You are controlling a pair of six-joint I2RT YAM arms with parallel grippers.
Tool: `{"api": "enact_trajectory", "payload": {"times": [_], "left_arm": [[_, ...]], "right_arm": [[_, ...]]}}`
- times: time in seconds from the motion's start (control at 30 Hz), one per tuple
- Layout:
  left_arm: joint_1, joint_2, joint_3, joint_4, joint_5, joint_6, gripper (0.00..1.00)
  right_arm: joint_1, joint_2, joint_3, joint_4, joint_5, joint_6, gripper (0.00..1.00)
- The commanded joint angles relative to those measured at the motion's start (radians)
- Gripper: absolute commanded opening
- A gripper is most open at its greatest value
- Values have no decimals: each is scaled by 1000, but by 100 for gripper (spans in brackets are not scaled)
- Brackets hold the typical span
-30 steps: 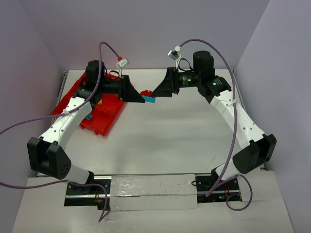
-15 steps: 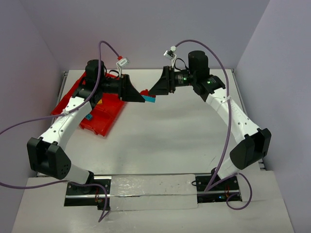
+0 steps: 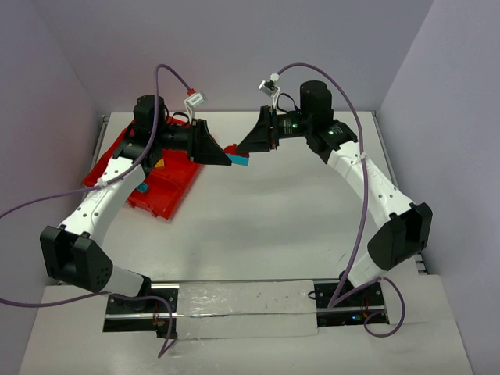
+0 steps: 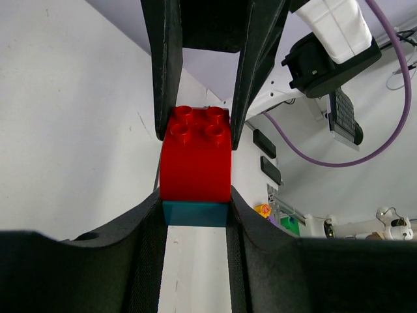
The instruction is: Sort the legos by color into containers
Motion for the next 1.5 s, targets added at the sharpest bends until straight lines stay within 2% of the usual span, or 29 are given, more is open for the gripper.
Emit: {"api": "enact_trajectory", "payload": {"times": [0.0,0.1,0.27,0.4,0.57,0.77,0.93,1.03,1.07,1.1,1.33,1.4,1.47], "left_arm": [[-5,-30,51,23,-12,13,0],[-5,-33,58,9,-18,24,0],[-5,-36,58,-6,-18,34,0],[-5,-40,57,-23,-23,48,0],[-5,-41,61,-56,-28,72,0],[-5,-43,65,-88,-31,91,0],[-5,-49,66,-123,-43,111,0],[3,-61,87,-243,-95,185,0],[13,-76,95,-317,-130,226,0],[26,-87,93,-352,-155,245,0],[295,-189,-20,-446,-329,196,0],[370,-198,-41,-530,-452,180,0],[398,-208,-68,-580,-552,170,0]], "right_arm": [[15,-6,-29,157,-71,92,27],[15,-6,-62,224,-95,152,15],[12,-18,-101,326,-70,234,0],[2,-37,-126,377,3,276,0],[-51,-71,-212,567,80,447,0],[-88,-103,-251,586,142,467,0],[-93,-113,-243,510,191,421,0],[-101,-134,-225,400,283,337,0],[-110,-148,-211,288,350,291,0],[-116,-156,-202,245,394,266,0],[-163,-213,-171,67,587,150,0],[-162,-231,-172,29,619,126,0],[-163,-238,-176,19,630,115,0]]}}
